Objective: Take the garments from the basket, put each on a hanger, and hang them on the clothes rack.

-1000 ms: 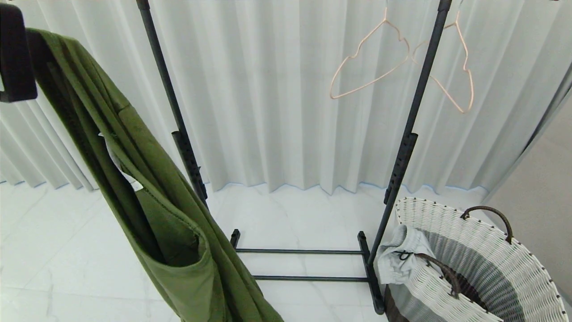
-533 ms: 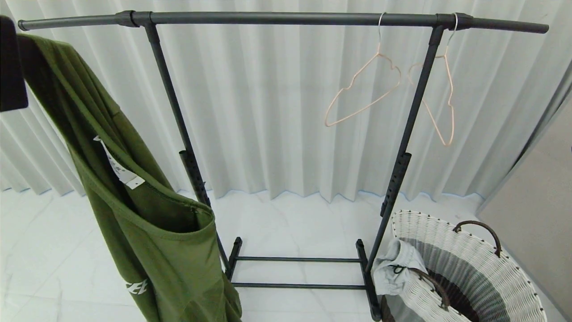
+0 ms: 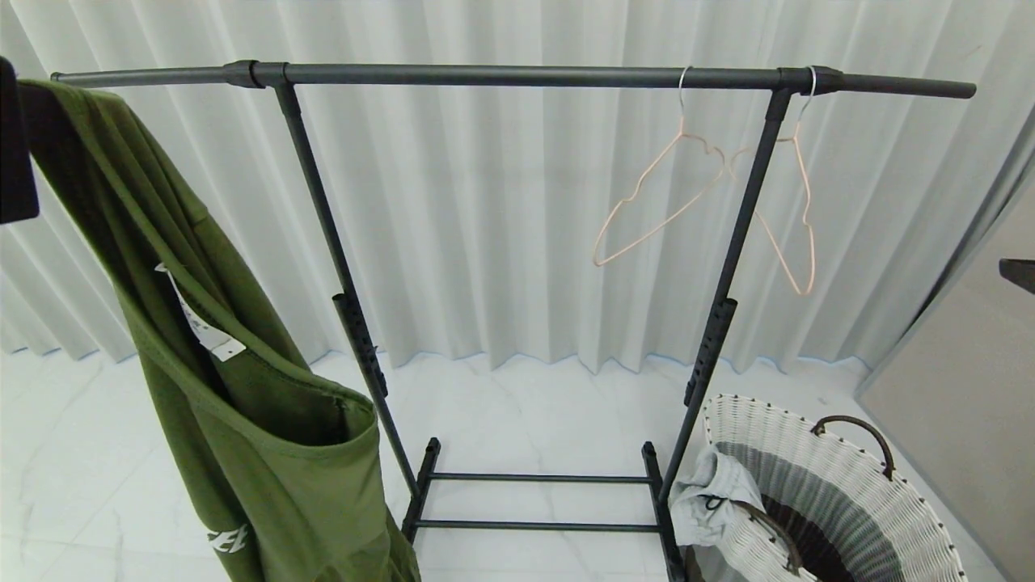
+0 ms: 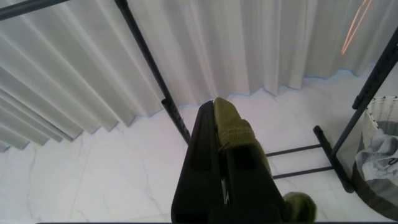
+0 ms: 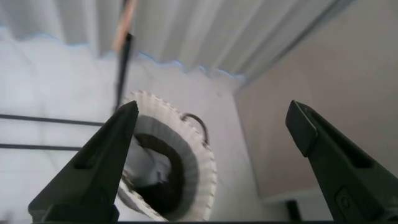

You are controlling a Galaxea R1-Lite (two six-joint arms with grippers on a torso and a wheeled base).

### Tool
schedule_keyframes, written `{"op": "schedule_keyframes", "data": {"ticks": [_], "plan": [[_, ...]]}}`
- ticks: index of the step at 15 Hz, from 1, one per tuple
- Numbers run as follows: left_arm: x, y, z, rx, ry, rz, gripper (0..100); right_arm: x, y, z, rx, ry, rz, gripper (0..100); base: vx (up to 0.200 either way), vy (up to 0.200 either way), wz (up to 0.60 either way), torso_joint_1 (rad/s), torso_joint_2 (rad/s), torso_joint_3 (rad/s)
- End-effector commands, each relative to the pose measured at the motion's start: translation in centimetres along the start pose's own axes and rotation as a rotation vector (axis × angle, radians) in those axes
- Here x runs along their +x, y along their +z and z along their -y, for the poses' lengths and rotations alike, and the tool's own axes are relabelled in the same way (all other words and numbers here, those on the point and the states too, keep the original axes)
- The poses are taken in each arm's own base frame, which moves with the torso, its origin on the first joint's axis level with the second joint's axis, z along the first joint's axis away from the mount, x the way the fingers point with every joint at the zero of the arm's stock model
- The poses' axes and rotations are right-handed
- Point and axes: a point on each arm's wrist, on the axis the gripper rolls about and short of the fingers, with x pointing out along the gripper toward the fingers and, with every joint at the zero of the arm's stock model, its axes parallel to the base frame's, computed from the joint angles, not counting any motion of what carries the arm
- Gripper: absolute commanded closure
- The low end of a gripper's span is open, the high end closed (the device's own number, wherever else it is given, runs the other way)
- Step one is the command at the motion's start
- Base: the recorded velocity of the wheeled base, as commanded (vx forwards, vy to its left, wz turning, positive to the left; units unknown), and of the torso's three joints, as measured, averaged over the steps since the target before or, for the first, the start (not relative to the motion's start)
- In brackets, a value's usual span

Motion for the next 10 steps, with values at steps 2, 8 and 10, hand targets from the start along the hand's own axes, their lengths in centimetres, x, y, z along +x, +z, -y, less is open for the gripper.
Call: {"op": "schedule_keyframes", "data": {"ticks": [2,8,10], "plan": [[0.24,-0.02,0.19,0.006,0.001,-0.006,100,0.47,0.24,-0.29,0.015,0.046,0.021,0,0.000,0.000,0.00,0.000,0.00,0.000],[0.21,-0.05,0.17,0.006,0.001,-0.006,100,0.55,0.58,-0.34,0.053,0.072,0.054,0,0.167,0.000,0.00,0.000,0.00,0.000],[0.26,-0.05,0.21,0.007,0.001,-0.008,100,0.53,0.62,-0.32,0.055,0.072,0.055,0,0.200,0.000,0.00,0.010,0.00,-0.005]]}}
